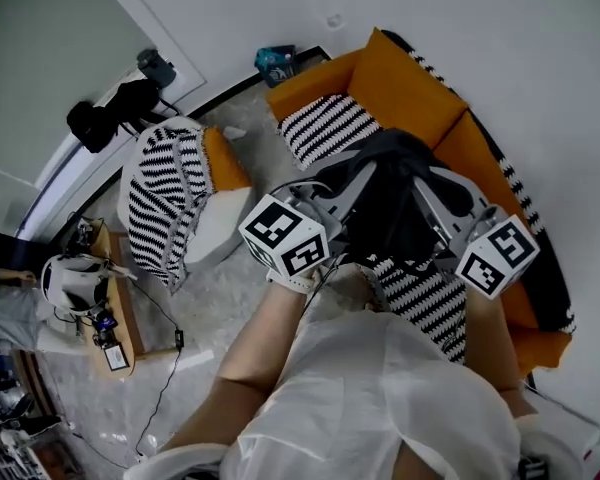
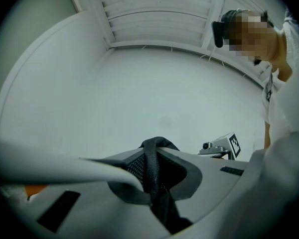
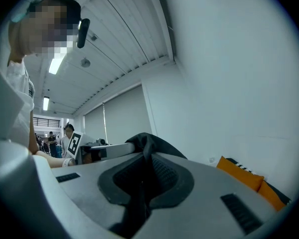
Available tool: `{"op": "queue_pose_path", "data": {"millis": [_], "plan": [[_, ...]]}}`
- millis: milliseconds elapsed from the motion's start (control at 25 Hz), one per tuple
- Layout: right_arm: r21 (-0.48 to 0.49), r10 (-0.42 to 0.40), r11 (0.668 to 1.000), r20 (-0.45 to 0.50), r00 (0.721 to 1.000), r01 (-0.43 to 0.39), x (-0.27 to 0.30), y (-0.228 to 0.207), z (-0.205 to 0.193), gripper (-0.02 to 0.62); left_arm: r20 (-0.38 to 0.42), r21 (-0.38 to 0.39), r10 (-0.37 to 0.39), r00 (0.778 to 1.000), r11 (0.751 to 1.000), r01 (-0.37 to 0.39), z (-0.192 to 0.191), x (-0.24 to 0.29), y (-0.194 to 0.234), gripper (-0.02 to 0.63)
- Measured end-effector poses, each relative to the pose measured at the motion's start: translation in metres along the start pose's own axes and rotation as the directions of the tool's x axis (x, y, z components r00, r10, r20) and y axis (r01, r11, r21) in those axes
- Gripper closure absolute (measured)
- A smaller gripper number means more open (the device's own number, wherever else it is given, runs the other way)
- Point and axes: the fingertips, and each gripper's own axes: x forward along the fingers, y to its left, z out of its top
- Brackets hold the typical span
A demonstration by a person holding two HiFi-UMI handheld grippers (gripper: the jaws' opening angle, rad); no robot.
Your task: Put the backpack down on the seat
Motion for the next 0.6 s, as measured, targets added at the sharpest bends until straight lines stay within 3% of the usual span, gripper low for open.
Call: {"op": "queue_pose_path", "data": {"millis": [200,600], "plan": [[0.011,-0.016,1.000,-0.012,1.000,0.016,0.052,0.005,-0.005,0.555,-0.012,-0.036,-0.034,0.999,0.999,0.034,0.006,-0.021,0.047,0.561],[0.048,-0.079,0.996,0.005,0.997,0.079,0.162,0.011,-0.004,0.555,-0.030,-0.031,-0.123,0.992,0.992,0.122,0.036,-0.052,0.150,0.561]]}}
